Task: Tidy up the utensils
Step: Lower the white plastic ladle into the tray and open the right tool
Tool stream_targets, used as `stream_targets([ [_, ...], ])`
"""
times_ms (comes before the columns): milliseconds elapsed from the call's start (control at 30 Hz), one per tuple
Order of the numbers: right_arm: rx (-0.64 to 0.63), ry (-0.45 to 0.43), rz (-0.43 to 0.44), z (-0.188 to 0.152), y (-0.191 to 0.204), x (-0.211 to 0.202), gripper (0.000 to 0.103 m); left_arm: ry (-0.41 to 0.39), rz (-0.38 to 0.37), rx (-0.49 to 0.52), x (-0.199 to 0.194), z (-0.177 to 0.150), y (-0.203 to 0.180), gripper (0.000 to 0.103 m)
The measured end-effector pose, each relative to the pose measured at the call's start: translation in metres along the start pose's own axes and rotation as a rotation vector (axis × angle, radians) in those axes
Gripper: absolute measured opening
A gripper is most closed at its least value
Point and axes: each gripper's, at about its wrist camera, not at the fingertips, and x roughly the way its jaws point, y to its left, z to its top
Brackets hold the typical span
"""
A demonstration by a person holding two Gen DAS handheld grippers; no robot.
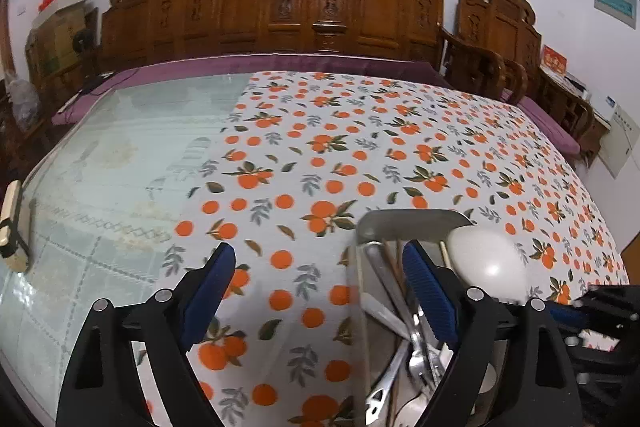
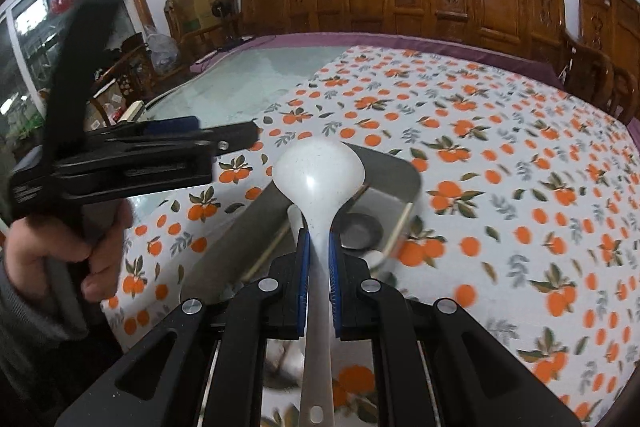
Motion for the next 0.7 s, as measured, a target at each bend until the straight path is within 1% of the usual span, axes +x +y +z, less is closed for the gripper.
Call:
stream_targets([
  [200, 0.077, 0.036, -0.007, 0.008, 0.007, 0.032, 0.011, -0.016, 0.009, -0.048, -0.007, 0.003, 0.017, 0.083],
  [300, 0.098, 0.045, -0.023, 0.008, 0.008, 0.041, 0.011, -0.018, 0.012, -0.053, -0.008, 0.004, 0.020, 0.083],
  [367, 0.112, 0.049, -0.019, 0.008, 0.008, 0.046, 0.013, -0.018, 0.014, -0.052, -0.008, 0.004, 0.020, 0.083],
  [433, 0.122, 0.048, -0.007, 0.008, 0.007, 0.048, 0.013, -0.017, 0.013, -0.049, -0.008, 0.004, 0.020, 0.083],
  [533, 0.103, 0.046, -0.006, 0.006, 0.008, 0.048, 0.013, -0.017, 0.014, -0.049, -0.009, 0.003, 0.020, 0.083],
  [633, 0.102, 0.039, 0.008, 0.004, 0.007, 0.042, 0.013, -0.016, 0.017, -0.045, -0.009, 0.003, 0.019, 0.083],
  [700, 0.083, 0.026, -0.006, 0.002, 0.007, 0.034, 0.013, -0.016, 0.020, -0.041, -0.010, 0.001, 0.017, 0.083],
])
